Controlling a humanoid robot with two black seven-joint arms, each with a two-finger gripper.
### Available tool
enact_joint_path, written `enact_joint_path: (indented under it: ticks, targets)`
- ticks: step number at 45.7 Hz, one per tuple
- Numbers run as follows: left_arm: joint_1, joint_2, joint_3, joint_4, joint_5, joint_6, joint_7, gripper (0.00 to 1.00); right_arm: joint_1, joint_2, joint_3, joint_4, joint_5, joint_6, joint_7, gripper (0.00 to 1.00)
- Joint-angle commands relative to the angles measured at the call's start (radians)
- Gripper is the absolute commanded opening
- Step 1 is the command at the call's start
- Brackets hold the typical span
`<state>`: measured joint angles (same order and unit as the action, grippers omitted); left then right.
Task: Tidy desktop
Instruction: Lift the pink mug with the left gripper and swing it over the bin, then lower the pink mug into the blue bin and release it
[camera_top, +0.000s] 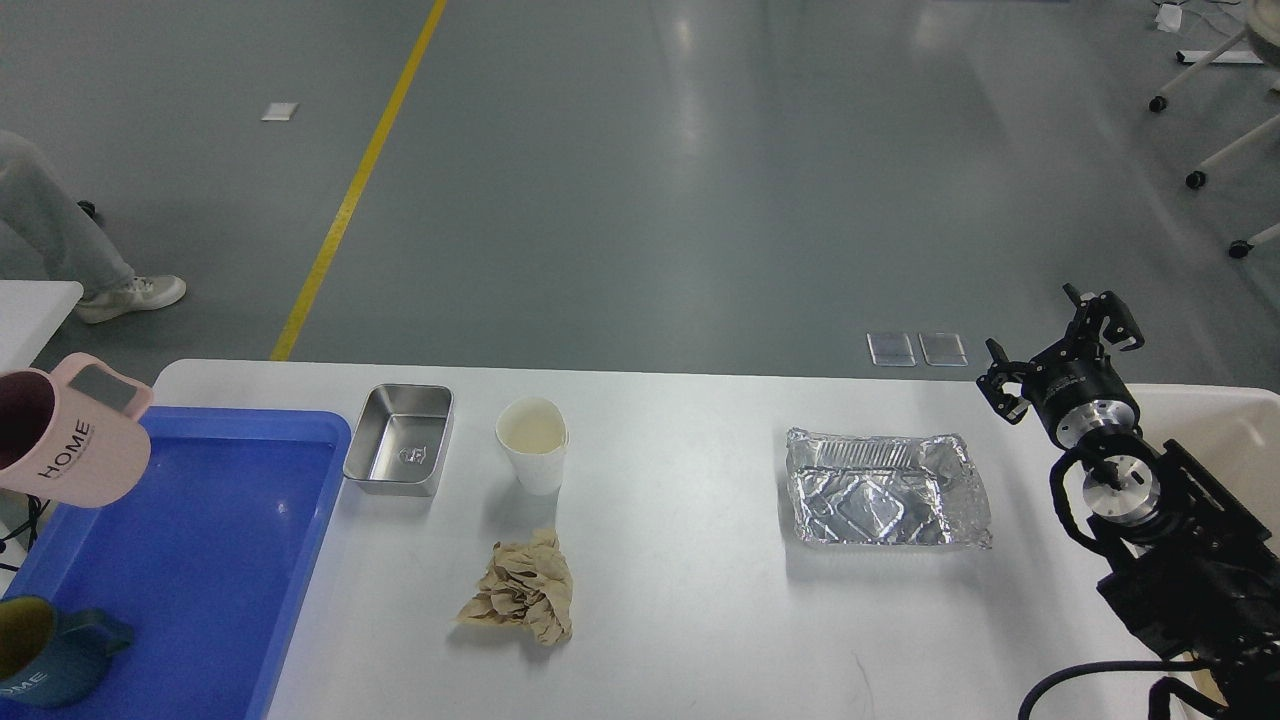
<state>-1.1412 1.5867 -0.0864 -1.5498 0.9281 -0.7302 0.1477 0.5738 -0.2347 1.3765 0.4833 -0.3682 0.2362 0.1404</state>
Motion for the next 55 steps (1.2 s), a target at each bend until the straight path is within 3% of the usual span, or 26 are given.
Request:
enact_joint_path:
  ticks: [1, 13, 24, 55]
  targets:
    - [0.011, -0.039, 0.071, 0.017, 0.003, 0.055, -0.002, 0.0, -0.002, -0.002, -0.004, -0.002, 0.0, 0.0, 0.001, 1.0]
    - [0.032, -0.165, 0.281, 0.074, 0.001, 0.21, -0.013, 0.0, 0.0, -0.008, -0.005, -0.003, 0.0, 0.0, -0.001, 1.0]
    - [0.133, -0.258, 0.306, 0.102, 0.003, 0.287, -0.028, 0.0, 0.0, -0.008, -0.005, -0.003, 0.0, 0.0, 0.001, 1.0]
    - [0.242, -0.318, 0.31, 0.166, 0.02, 0.31, -0.013, 0.0, -0.003, -0.012, -0.007, -0.006, 0.0, 0.0, 0.001, 1.0]
